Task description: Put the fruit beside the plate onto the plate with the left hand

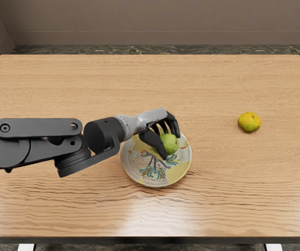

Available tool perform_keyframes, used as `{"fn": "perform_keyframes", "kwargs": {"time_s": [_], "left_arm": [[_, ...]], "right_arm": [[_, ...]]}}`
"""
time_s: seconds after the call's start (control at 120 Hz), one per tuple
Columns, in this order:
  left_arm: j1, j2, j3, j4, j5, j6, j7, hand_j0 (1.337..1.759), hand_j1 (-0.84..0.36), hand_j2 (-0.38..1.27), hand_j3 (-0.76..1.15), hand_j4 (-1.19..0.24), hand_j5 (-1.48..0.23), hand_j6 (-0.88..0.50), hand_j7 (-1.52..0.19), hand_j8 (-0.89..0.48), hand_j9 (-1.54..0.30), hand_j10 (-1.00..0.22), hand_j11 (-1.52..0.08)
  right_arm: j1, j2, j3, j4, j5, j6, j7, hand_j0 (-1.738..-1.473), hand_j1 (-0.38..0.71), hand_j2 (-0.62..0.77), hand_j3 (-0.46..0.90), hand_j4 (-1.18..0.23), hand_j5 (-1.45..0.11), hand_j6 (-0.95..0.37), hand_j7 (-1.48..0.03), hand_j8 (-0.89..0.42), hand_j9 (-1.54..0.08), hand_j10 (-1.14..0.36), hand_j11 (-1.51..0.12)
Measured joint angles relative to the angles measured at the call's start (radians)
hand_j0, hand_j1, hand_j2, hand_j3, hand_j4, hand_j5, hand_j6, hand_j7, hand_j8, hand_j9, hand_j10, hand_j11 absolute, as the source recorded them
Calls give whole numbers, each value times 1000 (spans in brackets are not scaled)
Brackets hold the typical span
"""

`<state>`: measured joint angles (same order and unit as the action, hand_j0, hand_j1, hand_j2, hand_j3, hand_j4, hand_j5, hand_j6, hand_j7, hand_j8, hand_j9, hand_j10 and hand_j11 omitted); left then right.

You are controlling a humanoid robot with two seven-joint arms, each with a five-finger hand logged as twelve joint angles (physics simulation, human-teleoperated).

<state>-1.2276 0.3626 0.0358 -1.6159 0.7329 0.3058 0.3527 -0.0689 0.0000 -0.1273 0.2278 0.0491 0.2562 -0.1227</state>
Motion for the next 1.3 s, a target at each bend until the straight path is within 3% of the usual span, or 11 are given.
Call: {"fn": "perform_keyframes", "kwargs": {"time_s": [0.533, 0.75, 0.95, 1.033, 1.083, 1.183, 1.3], "left_arm": [[48, -88, 42, 102, 12, 42, -5, 1657, -338, 549, 0, -665, -891, -484, -884, -478, -881, -660, -884], [45, -88, 45, 108, 9, 46, -6, 1658, -196, 261, 0, -490, -647, -423, -644, -418, -643, -488, -644], [7, -70, 37, 91, 1, 39, -6, 1658, -94, 138, 0, -383, -502, -358, -501, -356, -500, -382, -501], [-12, -33, 31, 72, 0, 33, -6, 1658, -70, 113, 0, -358, -468, -342, -468, -341, -467, -358, -468], [-21, 0, 11, 64, -1, 2, -6, 1658, 8, 91, 0, -292, -381, -279, -380, -278, -380, -291, -380], [-16, 158, -70, 57, -23, -172, -6, 1658, 140, 56, 0, -180, -235, -172, -234, -172, -234, -180, -234], [-4, 335, -160, 54, -208, -297, -8, 1658, 230, 33, 0, -103, -134, -99, -134, -99, -134, -103, -134]], "right_arm": [[0, 0, 0, 0, 0, 0, 0, -1658, -329, -3, 0, -16, -22, -16, -22, -16, -22, -16, -22], [0, 0, 0, 0, 0, 0, 0, -1658, -329, -4, 0, -16, -22, -16, -22, -16, -22, -16, -22], [0, 0, 0, 0, 0, 0, 0, -1658, -329, -4, 0, -16, -22, -16, -22, -16, -22, -16, -22], [0, 0, 0, 0, 0, 0, 0, -1658, -329, -4, 0, -16, -22, -16, -22, -16, -22, -16, -22], [0, 0, 0, 0, 0, 0, 0, -1658, -329, -4, 0, -16, -22, -16, -22, -16, -22, -17, -22], [0, 0, 0, 0, 0, 0, 0, -1658, -329, -4, 0, -17, -22, -16, -22, -16, -22, -17, -22], [0, 0, 0, 0, 0, 0, 0, -1658, -329, -4, 0, -16, -22, -16, -22, -16, -22, -16, -22]]}}
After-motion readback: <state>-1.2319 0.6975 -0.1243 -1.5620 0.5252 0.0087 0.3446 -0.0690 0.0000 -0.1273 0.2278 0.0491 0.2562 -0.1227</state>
